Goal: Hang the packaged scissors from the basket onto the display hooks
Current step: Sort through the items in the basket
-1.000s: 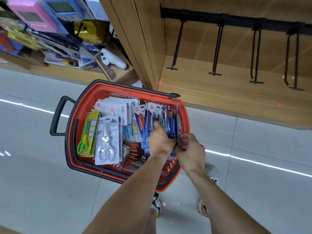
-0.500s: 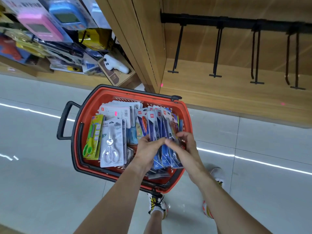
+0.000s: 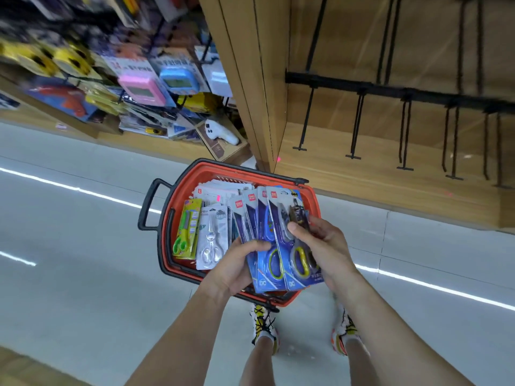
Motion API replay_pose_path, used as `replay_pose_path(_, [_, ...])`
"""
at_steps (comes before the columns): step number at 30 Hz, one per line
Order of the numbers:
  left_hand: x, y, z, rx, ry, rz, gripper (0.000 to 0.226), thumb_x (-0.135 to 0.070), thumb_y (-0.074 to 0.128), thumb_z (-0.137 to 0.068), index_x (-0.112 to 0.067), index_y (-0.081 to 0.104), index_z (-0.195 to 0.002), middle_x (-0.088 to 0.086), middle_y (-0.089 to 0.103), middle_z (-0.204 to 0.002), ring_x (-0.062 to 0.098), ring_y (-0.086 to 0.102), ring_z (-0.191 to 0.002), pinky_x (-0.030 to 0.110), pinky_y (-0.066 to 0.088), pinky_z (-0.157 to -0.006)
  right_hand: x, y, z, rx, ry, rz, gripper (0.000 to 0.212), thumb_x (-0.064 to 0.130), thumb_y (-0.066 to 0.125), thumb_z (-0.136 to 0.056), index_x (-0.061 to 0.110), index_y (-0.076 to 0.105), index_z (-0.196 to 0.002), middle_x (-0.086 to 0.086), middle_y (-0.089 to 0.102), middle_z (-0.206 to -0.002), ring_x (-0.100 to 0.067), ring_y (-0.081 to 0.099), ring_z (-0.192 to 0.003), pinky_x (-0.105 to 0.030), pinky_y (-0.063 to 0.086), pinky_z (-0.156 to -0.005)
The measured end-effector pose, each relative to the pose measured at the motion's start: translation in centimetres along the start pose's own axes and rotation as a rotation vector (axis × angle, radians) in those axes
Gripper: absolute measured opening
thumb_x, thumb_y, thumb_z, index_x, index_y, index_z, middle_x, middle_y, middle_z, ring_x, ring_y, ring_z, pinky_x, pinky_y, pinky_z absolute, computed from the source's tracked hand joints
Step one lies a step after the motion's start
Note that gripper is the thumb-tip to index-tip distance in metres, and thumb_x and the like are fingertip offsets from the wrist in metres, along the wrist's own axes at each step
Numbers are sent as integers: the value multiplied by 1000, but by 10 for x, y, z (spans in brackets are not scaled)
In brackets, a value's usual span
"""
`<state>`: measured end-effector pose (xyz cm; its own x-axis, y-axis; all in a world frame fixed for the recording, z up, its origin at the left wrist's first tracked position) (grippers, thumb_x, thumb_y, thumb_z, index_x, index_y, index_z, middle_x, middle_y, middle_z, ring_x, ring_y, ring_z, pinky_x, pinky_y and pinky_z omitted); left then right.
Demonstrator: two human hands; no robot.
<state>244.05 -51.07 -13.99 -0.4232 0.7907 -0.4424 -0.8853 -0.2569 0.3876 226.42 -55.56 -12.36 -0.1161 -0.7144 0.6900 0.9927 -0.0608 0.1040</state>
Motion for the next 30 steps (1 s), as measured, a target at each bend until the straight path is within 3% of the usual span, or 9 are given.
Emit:
replay_pose_path(3, [-32, 25, 59, 21, 49, -45, 67, -8, 84, -76, -1, 62, -139, 26, 67, -136, 46, 65, -125, 59, 51, -108, 48, 9, 49, 17, -10, -6, 36, 19, 88, -80, 17, 70, -111, -2, 80, -104, -15, 78, -92, -34, 62, -85])
replay_pose_path(6, [-74, 59, 124, 53, 138, -62, 50, -2, 76, -82, -6, 69, -132, 25, 69, -133, 44, 67, -122, 60, 52, -106, 104, 17, 108, -2, -69, -18, 45, 15, 88, -79, 15, 62, -115, -6, 76, -110, -12, 76, -88, -25, 60, -75])
replay_pose_path(8, [-104, 83, 165, 69, 190, -70, 47, -1, 76, -81, -8, 73, -127, 24, 70, -133, 41, 70, -117, 58, 54, -103, 148, 19, 148, -10, -123, -37, 44, 13, 88, -79, 16, 58, -111, -7, 76, -108, -14, 75, -87, -28, 61, -75])
replay_pose_path(13, [-172, 146, 261, 121, 292, -124, 74, -7, 86, -70, -2, 62, -139, 25, 68, -135, 41, 69, -118, 50, 60, -94, 255, 13, 248, -36, -268, -96, 79, 35, 95, -55, 10, 55, -118, -11, 77, -111, -28, 77, -96, -46, 62, -86])
replay_pose_path(16, [-208, 188, 306, 184, 371, -170, 64, -2, 83, -69, -2, 66, -131, 22, 74, -124, 36, 76, -103, 46, 64, -84, 311, 2, 298, -16, -363, -178, 57, 17, 87, -74, 4, 56, -119, -13, 77, -111, -27, 77, -89, -44, 64, -77])
replay_pose_path(18, [-228, 215, 329, 229, 411, -181, 64, -2, 86, -62, -3, 69, -124, 24, 75, -119, 35, 78, -95, 45, 65, -77, 343, -9, 323, -8, -419, -233, 49, 17, 83, -78, 3, 57, -118, -18, 76, -113, -31, 76, -89, -48, 64, -77])
replay_pose_path(22, [-262, 267, 361, 300, 506, -253, 67, -8, 88, -58, -3, 70, -122, 27, 73, -121, 39, 77, -98, 49, 65, -79, 395, -29, 357, -37, -530, -262, 36, 7, 74, -91, -3, 54, -120, -24, 74, -113, -29, 75, -85, -43, 63, -71])
replay_pose_path(25, [-278, 292, 367, 299, 554, -306, 72, -13, 91, -57, -3, 69, -125, 27, 73, -123, 41, 76, -102, 50, 63, -83, 421, -41, 370, -57, -615, -241, 31, 8, 73, -94, -2, 57, -119, -18, 77, -106, -24, 76, -82, -35, 62, -63])
replay_pose_path(30, [-286, 300, 361, 266, 575, -297, 92, -14, 95, -56, 3, 59, -139, 30, 70, -128, 44, 73, -108, 53, 61, -90, 435, -58, 361, -66, -605, -255, 27, 16, 72, -97, 5, 61, -118, -16, 79, -101, -32, 78, -83, -44, 63, -69])
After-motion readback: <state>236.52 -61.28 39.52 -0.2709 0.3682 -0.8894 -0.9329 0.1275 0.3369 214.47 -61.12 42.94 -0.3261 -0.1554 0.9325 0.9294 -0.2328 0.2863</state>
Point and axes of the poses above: each hand's wrist, its own z-axis away from the middle knuckle, its own y-axis out of the palm, x = y × z, the point moved 6 cm from there along -z, towards the middle knuckle
